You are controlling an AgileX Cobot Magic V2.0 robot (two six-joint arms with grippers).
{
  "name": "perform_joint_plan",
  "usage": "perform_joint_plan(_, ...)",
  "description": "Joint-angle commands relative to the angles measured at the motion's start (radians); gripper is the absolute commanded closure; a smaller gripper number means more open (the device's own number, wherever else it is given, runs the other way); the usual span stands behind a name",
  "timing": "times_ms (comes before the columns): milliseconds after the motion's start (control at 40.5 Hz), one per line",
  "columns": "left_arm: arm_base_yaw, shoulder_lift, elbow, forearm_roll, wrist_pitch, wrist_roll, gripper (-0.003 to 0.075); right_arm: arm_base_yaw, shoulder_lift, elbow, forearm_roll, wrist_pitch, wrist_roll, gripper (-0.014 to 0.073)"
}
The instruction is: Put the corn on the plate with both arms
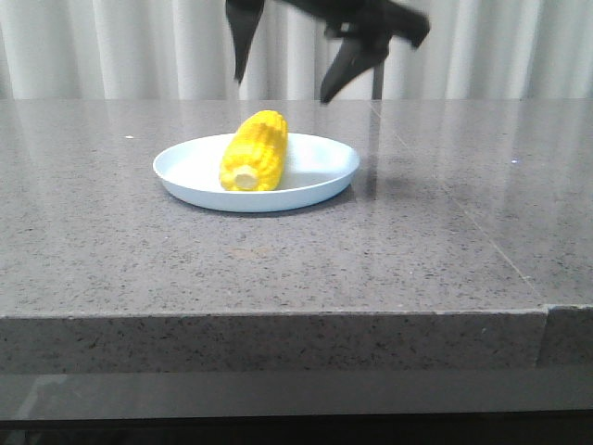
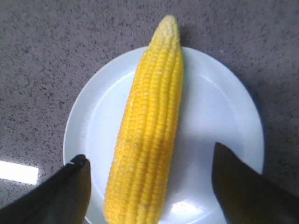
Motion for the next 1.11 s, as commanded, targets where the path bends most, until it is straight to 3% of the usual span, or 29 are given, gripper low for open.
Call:
perform_joint_plan(0, -0.007, 0.01, -0.023, 0.001, -0.078, -0.009, 0.0741, -0.025, -0.095, -0.034, -0.025, -0.009, -0.019, 0.0141)
perform_joint_plan(148, -0.007, 0.01, -0.023, 0.001, -0.078, -0.009, 0.0741, -0.054, -0.132, -0.034, -0.046, 0.023, -0.019, 0.0482)
perform_joint_plan(297, -0.007, 0.01, -0.023, 0.001, -0.078, -0.009, 0.0741, -0.079, -0.157, -0.034, -0.071, 0.063, -0.019, 0.0723)
perform_joint_plan(494, -0.007, 0.01, -0.023, 0.001, -0.078, -0.009, 0.0741, -0.147, -0.186, -0.031, -0.056, 0.141, -0.127, 0.0711)
perform_joint_plan(717, -0.007, 0.01, -0.023, 0.001, -0.078, -0.009, 0.0741, -0.297, -0.241, -0.006, -0.024, 0.243, -0.282, 0.0711)
perform_joint_plan(914, -0.007, 0.01, -0.023, 0.001, -0.078, -0.009, 0.0741, -0.438, -0.367, 0.163, 0.02, 0.224, -0.356, 0.0711)
perform_joint_plan(1087, -0.007, 0.01, -0.023, 0.001, -0.078, -0.009, 0.0741, -0.481, -0.5, 0.361, 0.032, 0.162, -0.385, 0.0711)
